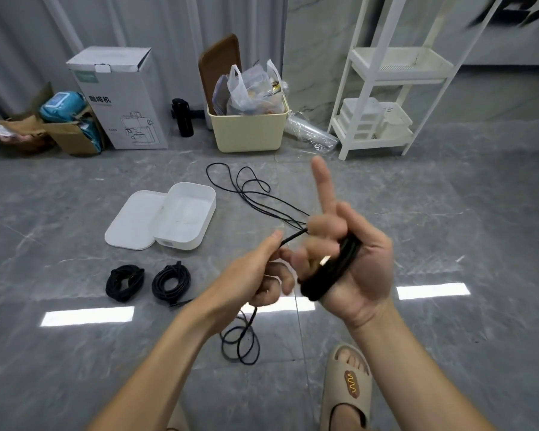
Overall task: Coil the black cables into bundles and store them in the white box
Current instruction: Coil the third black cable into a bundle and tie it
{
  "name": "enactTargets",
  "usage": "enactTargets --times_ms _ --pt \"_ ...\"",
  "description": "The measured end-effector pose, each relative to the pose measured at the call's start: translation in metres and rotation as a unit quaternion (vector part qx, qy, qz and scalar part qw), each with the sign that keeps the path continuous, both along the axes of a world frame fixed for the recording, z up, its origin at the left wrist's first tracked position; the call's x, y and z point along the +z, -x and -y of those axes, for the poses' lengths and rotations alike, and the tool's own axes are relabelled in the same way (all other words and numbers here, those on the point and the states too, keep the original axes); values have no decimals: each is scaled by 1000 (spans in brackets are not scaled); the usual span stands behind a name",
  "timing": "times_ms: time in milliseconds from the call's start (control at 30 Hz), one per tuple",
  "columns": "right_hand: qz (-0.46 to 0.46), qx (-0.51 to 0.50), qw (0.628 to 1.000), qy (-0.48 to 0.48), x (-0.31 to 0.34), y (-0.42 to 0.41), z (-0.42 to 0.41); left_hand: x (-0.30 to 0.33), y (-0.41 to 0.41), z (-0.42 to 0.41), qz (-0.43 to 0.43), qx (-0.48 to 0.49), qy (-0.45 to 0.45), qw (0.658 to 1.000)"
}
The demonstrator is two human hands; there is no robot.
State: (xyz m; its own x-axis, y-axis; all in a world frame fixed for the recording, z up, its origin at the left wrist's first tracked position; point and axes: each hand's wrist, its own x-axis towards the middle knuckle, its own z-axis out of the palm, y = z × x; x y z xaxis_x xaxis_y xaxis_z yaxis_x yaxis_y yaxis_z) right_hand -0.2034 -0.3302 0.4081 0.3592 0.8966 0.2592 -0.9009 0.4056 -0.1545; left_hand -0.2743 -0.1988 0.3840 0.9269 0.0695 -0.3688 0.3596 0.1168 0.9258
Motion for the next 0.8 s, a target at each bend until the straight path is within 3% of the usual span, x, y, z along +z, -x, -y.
enactTargets --times_ms 233,533,667,733,800 --pt "-52 -217 967 119 2 -18 6 -8 -1 10 -17 -31 175 984" --pt "-91 -330 914 220 -3 -31 14 -16 -1 19 -37 -68 140 987" --pt "17 -382 872 307 -3 -32 11 -12 -2 19 -69 -73 152 983" --pt "112 -411 824 372 -6 -31 7 -10 -3 18 -84 -68 134 985" --pt "230 -424 746 459 -11 -28 3 -7 -2 16 -91 -70 99 988"
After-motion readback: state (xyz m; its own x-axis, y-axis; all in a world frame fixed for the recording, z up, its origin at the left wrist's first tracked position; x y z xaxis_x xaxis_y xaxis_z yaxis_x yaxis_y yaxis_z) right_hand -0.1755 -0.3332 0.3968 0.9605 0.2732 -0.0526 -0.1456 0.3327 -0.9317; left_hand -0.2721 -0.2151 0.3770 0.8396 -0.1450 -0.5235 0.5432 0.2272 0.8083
